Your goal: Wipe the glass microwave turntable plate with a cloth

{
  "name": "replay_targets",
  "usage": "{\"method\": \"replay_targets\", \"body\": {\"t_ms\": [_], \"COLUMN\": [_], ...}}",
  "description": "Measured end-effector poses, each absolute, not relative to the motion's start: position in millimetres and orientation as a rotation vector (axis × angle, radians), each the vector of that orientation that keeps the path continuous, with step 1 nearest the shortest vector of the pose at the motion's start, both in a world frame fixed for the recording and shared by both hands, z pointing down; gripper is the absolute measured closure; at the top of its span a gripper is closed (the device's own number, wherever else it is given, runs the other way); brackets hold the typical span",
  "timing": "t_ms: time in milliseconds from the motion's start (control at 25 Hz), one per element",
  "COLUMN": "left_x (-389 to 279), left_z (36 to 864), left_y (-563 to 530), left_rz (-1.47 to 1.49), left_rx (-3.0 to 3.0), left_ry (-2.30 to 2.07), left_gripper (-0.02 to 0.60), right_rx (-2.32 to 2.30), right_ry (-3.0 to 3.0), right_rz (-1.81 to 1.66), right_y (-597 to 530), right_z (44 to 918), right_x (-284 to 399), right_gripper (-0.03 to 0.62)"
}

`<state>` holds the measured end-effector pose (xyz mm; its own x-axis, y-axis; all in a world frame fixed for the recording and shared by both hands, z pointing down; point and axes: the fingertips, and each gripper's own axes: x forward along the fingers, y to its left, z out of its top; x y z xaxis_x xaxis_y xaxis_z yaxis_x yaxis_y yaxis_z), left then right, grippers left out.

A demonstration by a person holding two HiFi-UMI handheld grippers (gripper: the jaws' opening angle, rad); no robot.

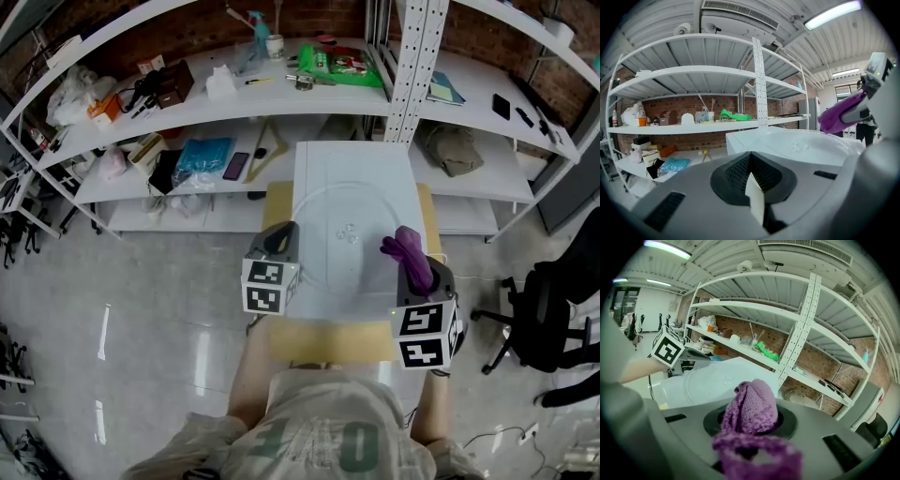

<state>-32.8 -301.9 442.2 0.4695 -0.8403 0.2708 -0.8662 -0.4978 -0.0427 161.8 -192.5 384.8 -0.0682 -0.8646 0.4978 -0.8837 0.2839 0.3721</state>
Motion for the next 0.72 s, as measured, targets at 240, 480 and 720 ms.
{"method": "replay_targets", "body": {"t_ms": [240, 480, 720], "left_x": [-54.1, -65.0, -49.8], "left_z": [384.6, 291.6, 286.5], "left_y": [-290.2, -234.4, -180.4], "left_rz": [0.230, -0.255, -0.202], "left_rx": [2.644, 2.633, 2.667], "left_ry": [-1.690, -1.712, -1.703], "left_gripper": [0.580, 0.580, 0.580], "right_rx": [1.640, 1.876, 1.958], "right_ry": [-1.948, -2.231, -2.486], "right_rz": [-0.061, -0.058, 0.071], "right_y": [-193.0, -174.7, -128.8], "right_z": [354.6, 304.5, 311.1], "right_x": [170.3, 182.0, 179.5], "right_gripper": [0.540, 0.540, 0.540]}}
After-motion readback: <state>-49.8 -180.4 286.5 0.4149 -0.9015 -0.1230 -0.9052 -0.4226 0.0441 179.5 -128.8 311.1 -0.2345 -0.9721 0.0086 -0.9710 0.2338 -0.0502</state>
